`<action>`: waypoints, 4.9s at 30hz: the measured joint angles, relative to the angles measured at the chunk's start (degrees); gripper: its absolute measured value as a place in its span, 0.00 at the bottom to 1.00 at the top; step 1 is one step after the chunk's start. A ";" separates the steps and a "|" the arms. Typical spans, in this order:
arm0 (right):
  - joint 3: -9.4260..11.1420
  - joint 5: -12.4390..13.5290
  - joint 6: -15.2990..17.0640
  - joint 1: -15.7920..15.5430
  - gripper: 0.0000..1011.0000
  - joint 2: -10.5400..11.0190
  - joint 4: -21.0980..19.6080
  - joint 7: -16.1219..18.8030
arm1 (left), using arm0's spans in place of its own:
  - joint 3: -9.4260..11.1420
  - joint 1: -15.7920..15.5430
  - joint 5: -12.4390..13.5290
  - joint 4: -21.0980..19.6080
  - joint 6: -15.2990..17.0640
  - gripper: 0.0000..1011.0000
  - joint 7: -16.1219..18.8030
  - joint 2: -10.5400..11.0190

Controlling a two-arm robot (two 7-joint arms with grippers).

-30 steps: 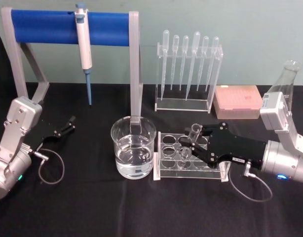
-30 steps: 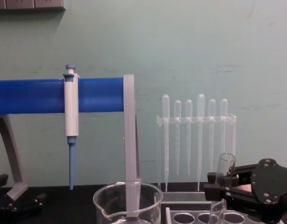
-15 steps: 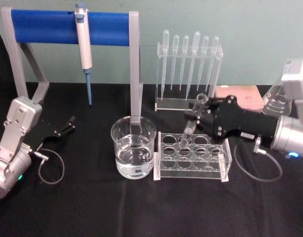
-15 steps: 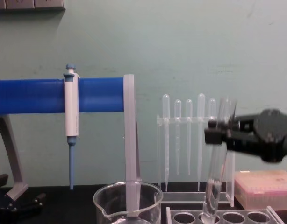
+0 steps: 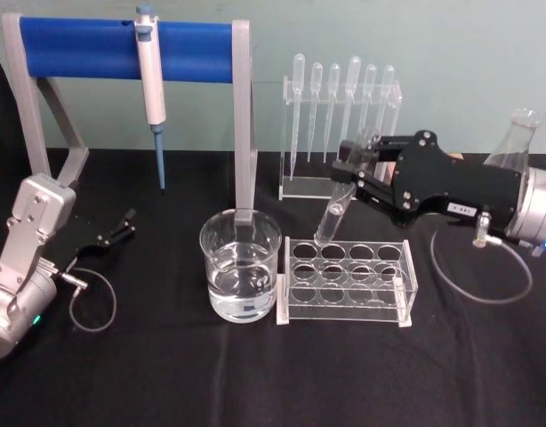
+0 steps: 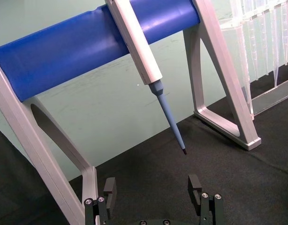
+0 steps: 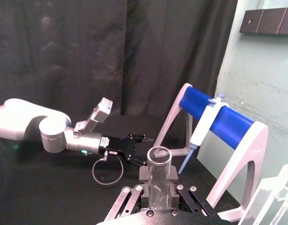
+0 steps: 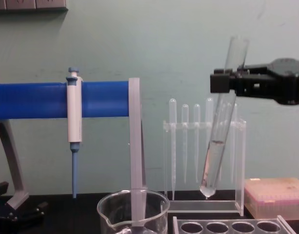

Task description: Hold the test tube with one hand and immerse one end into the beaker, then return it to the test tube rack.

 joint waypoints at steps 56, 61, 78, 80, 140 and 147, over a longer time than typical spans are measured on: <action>-6.94 4.76 9.44 11.30 0.22 1.17 1.79 -0.80 | 0.00 0.00 0.00 0.00 0.00 0.99 0.00 0.00; -6.87 4.75 9.37 11.26 0.22 1.14 1.77 -0.82 | 0.00 0.00 0.00 0.00 0.00 0.99 0.00 0.00; -6.77 4.75 9.27 11.18 0.23 1.12 1.73 -0.84 | 0.00 0.00 0.00 0.00 0.00 0.99 0.00 0.01; -6.77 4.75 9.26 11.17 0.22 1.12 1.73 -0.84 | 0.00 0.00 0.00 0.00 0.00 0.99 0.00 0.00; -6.77 4.76 9.26 11.17 0.23 1.11 1.73 -0.83 | 0.00 0.00 0.00 0.00 0.00 0.99 0.00 0.00; -6.77 4.76 9.26 11.18 0.22 1.12 1.73 -0.84 | 0.00 0.00 0.00 0.00 0.00 0.99 0.00 0.00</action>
